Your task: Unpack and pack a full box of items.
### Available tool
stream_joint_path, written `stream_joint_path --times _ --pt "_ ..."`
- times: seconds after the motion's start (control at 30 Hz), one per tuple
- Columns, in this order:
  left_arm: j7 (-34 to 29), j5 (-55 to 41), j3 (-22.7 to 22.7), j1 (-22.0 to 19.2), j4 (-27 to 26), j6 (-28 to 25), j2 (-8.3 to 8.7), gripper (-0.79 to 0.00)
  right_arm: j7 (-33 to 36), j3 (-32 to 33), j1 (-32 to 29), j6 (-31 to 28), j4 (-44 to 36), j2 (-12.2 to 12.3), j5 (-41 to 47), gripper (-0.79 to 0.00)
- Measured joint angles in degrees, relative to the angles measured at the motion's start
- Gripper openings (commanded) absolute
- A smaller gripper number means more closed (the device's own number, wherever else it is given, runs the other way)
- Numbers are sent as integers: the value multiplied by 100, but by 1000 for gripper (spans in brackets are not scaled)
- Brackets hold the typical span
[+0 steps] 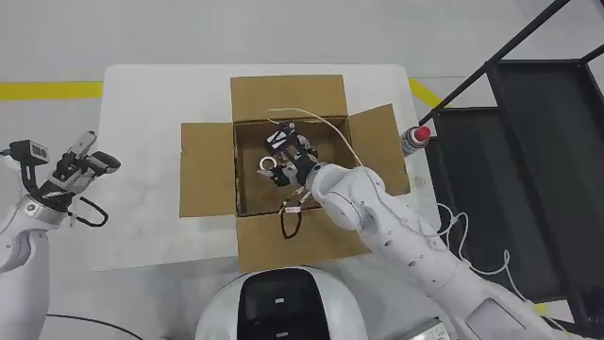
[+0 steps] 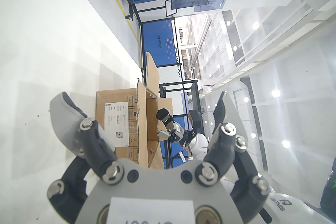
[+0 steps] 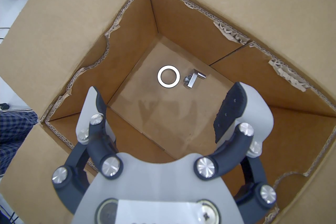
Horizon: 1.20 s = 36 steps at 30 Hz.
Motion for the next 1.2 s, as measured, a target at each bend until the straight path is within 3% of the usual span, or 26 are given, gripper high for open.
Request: stream_joint_path --times 0.1,0.23,0.5,0.63,0.77,0.83,0.97,1.2 --pt "0 0 0 0 0 0 0 0 -44 29 -30 44 1 -16 50 0" --pt "0 0 0 0 0 0 0 0 -61 -36 138 263 257 -134 744 0" --pt "0 0 0 0 0 0 0 0 128 -681 992 709 1587 -502 1027 0" --pt "0 0 0 0 0 0 0 0 -38 -789 1118 888 1980 -615 1048 -6" --pt "0 0 0 0 0 0 0 0 -240 -839 1135 1027 2201 -681 934 -194" --pt "0 0 0 0 0 0 0 0 -337 -846 1113 1154 2297 -713 869 -225" --pt "0 0 0 0 0 0 0 0 -488 -800 1081 1416 2421 -771 899 -397" --pt "0 0 0 0 0 0 0 0 -470 -768 1076 1647 2598 -861 879 -403"
